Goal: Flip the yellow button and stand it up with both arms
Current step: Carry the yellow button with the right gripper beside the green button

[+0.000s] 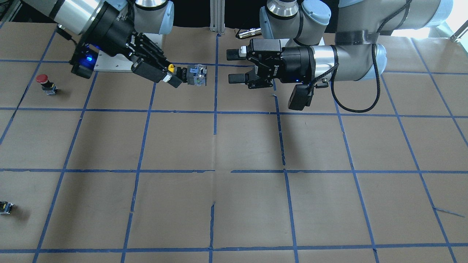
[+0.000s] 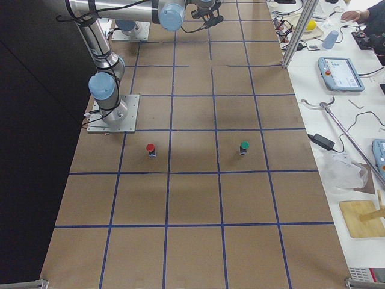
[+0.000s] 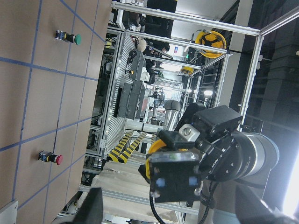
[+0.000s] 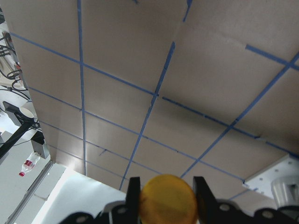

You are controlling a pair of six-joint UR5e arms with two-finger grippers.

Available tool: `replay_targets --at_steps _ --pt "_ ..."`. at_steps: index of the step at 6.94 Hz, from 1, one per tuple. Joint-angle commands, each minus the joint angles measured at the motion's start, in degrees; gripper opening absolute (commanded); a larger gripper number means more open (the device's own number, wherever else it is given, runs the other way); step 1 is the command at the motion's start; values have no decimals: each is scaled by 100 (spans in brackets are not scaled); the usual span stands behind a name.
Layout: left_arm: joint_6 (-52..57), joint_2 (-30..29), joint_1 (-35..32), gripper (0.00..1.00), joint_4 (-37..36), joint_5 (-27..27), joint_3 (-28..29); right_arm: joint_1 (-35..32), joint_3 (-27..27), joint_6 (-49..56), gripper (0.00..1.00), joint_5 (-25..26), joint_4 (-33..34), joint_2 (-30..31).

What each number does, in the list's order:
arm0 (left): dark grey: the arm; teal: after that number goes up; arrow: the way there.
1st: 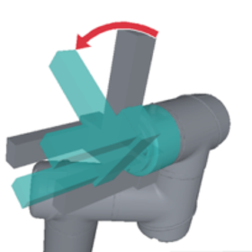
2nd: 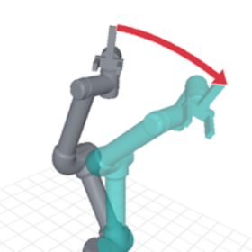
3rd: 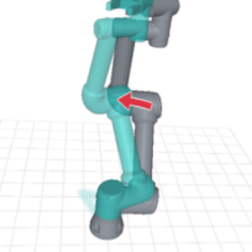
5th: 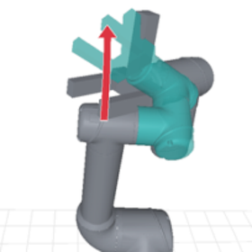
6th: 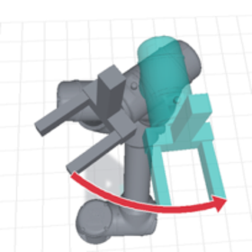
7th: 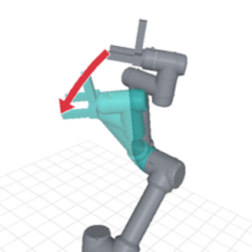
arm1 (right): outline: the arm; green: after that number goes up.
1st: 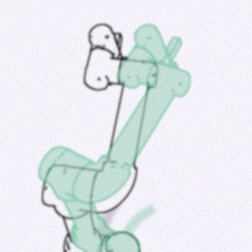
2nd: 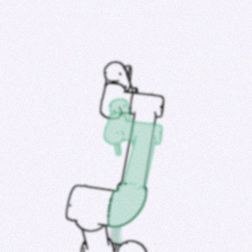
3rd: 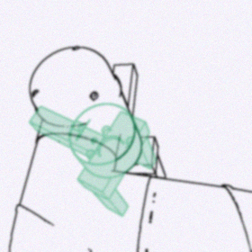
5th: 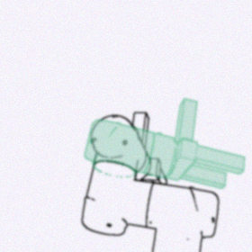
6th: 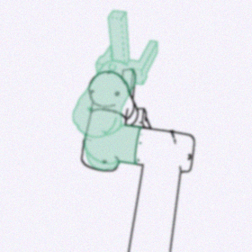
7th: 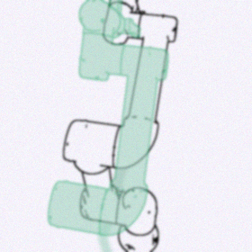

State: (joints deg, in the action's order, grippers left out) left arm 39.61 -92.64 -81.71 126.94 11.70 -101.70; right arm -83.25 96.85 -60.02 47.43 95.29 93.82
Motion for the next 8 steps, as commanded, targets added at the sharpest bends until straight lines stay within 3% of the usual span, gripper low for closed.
replay_targets --at_steps 1,2,4,5,6,8 --pt "-955 -244 252 99 -482 753 472 563 140 2210 13 964 -55 -13" --pt "-1756 -394 243 99 -1113 1556 719 834 403 3989 10 1701 -11 -22" --pt "-2989 -430 138 99 -2310 2753 765 1938 1000 6376 8 2321 59 -48" --pt "-3403 -404 -2 99 -2897 3533 783 2597 1168 8199 7 2715 295 -74" --pt "-3547 -352 -195 99 -3382 4638 783 3091 1361 10001 7 2911 1045 -205" --pt "-3645 -228 -468 99 -3860 6687 940 3489 1626 11918 7 3009 2417 -766"
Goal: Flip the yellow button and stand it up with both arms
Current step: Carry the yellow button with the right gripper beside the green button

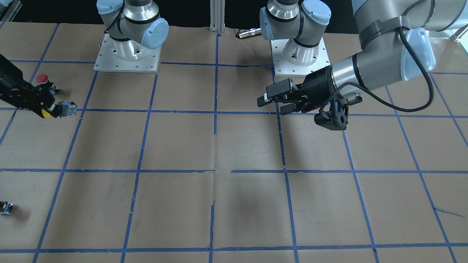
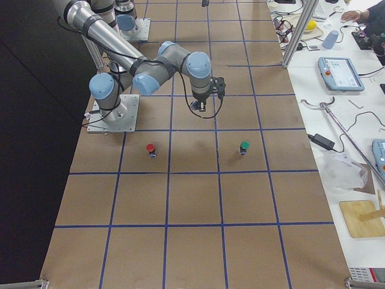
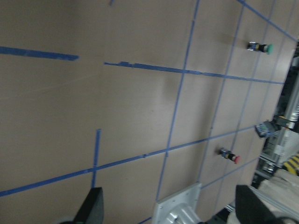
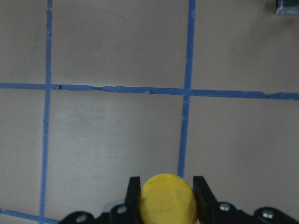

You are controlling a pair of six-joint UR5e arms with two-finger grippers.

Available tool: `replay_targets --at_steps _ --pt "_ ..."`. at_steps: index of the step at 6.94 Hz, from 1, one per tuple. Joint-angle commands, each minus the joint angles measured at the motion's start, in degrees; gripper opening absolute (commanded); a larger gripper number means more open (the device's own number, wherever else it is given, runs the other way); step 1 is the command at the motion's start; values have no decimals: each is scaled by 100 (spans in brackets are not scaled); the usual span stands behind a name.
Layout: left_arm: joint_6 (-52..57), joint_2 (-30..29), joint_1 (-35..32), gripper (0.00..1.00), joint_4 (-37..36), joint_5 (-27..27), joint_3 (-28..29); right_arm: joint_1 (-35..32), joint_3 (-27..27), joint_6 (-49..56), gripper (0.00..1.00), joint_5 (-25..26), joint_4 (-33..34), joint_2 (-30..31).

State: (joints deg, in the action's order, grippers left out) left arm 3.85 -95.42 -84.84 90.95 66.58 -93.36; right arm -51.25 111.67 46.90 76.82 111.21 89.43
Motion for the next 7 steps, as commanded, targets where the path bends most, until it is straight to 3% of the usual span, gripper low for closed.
replay_targets --at_steps 1,3,4,5,7 --pt "-147 41 -191 100 -262 1869 438 500 162 2243 7 35 1198 -556" --pt "-638 40 -235 100 -157 2394 950 825 371 3548 8 -218 1524 -655" --pt "-640 58 -331 100 -131 2691 951 1106 616 4459 8 -725 1979 -655" --pt "-640 15 -410 100 -148 2824 969 1369 802 4920 9 -1295 2027 -655" --pt "-631 75 -411 99 -157 2485 908 1687 970 6166 9 -2037 1888 -690"
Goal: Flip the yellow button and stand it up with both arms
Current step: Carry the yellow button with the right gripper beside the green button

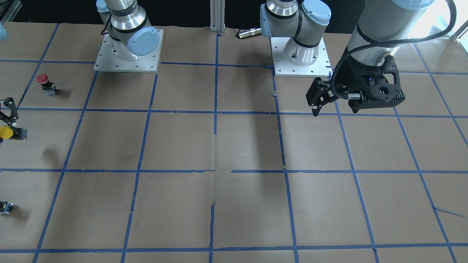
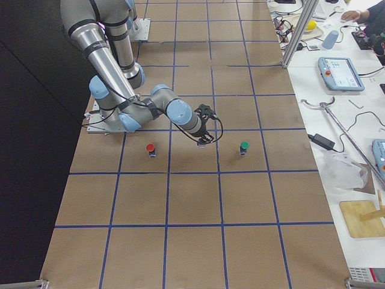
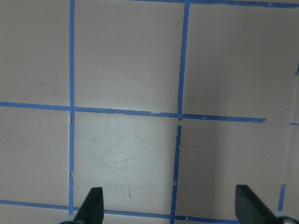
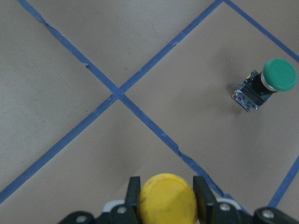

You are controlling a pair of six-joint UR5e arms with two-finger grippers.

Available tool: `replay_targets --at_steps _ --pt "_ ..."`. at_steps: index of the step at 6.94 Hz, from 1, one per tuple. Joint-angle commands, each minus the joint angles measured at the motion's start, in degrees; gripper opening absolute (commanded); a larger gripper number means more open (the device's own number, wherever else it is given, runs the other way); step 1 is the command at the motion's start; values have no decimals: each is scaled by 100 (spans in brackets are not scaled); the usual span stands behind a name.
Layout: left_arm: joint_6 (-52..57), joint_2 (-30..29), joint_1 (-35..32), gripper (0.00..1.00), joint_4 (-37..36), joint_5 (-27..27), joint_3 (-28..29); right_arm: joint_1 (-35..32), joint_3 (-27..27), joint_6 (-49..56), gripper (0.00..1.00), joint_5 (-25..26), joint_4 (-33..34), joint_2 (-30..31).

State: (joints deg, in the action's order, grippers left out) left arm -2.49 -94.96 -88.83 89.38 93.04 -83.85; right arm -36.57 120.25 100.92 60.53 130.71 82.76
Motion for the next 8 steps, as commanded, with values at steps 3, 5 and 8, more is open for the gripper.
replay_targets --at_steps 3,5,8 --pt "21 4 -12 99 -44 -146 -61 668 271 1934 10 -856 -343 -469" --pt "30 4 -3 99 -52 -111 -70 844 245 2754 8 -998 -922 -577" --pt "-5 -5 15 99 -70 -102 -61 862 227 3081 17 -1052 -933 -603"
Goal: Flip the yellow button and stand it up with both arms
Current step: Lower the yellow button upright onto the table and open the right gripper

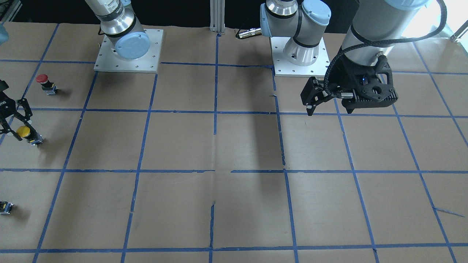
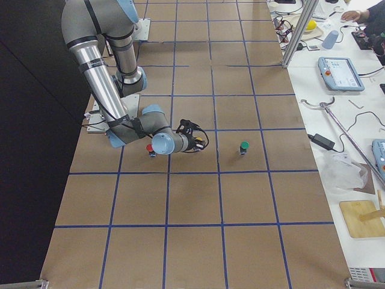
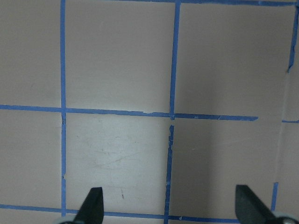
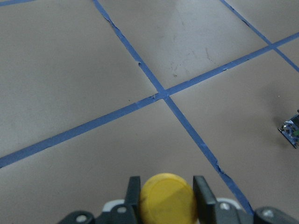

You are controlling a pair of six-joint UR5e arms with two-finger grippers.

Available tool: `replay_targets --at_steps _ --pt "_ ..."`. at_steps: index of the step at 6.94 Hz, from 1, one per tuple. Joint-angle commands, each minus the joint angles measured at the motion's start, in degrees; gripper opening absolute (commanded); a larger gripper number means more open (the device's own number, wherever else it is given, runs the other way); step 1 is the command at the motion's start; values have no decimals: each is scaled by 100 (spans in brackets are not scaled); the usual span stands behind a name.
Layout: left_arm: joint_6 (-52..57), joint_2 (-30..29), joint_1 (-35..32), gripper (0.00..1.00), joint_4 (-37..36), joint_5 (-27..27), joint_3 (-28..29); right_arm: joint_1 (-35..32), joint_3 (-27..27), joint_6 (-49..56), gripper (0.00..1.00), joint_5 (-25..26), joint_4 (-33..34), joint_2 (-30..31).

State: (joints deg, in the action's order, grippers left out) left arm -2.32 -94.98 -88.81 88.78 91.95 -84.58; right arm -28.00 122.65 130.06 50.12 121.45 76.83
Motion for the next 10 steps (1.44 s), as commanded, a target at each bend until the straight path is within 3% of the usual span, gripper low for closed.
replay_targets --at_steps 1,3,4,5,6,8,10 --pt "-23 -3 30 99 -10 7 12 5 -30 395 36 -19 1 -10" --pt "-23 -3 39 99 -10 7 56 5 -22 406 48 -11 1 -10" --pt "-32 -3 30 99 -1 -2 73 5 -21 380 65 -19 1 -10" --pt "-40 -3 39 99 -1 -2 100 5 -30 310 74 -19 1 -10" --pt "-40 -3 39 99 25 -28 100 5 -30 5 93 -19 1 59" --pt "-41 6 39 99 25 -37 109 -144 -292 -2193 100 68 -8 348" --pt "-41 6 39 99 17 -37 118 -485 -539 -4548 100 663 -7 830"
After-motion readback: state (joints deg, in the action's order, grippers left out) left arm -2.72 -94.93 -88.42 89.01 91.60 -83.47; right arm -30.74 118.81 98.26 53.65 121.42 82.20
